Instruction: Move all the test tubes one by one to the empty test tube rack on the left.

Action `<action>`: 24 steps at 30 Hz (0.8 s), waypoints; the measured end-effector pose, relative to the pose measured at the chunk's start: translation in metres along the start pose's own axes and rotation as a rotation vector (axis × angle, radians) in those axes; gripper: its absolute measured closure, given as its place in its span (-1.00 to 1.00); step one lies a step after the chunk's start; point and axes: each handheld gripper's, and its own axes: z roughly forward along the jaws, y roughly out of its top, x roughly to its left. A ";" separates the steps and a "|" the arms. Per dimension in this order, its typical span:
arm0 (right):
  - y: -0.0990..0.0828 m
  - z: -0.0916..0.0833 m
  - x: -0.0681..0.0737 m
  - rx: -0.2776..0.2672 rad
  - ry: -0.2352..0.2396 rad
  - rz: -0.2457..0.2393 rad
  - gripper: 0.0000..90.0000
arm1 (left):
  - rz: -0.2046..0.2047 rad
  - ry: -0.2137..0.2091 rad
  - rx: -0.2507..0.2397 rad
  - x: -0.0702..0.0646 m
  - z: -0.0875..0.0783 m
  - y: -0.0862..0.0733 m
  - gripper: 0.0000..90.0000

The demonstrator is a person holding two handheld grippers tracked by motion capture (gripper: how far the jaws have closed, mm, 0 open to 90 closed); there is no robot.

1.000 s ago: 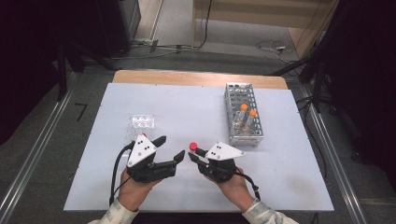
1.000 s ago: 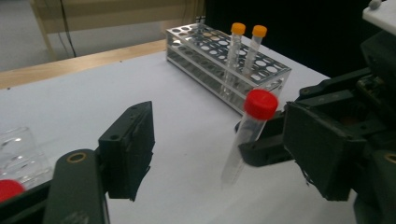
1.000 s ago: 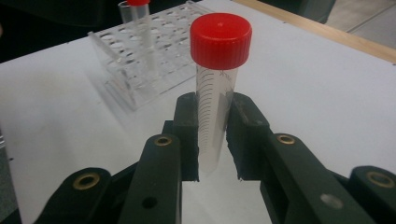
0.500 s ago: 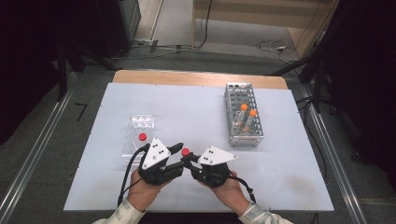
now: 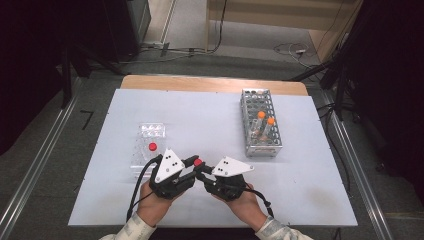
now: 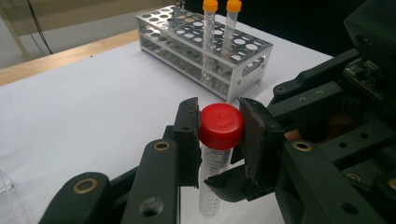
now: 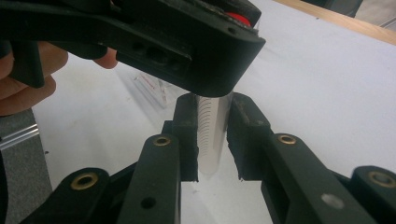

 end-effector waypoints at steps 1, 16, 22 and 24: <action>0.000 0.000 0.000 0.002 0.007 0.001 0.42 | 0.001 0.000 0.001 0.000 0.000 0.000 0.55; 0.000 -0.004 -0.012 0.031 0.012 0.028 -0.42 | -0.092 0.074 -0.061 0.036 -0.035 0.013 0.55; -0.001 -0.003 -0.012 0.038 0.011 0.029 -0.43 | -0.116 0.116 -0.087 0.049 -0.051 0.016 0.55; -0.001 -0.003 -0.012 0.038 0.009 0.029 -0.43 | -0.121 0.127 -0.088 0.052 -0.055 0.016 0.55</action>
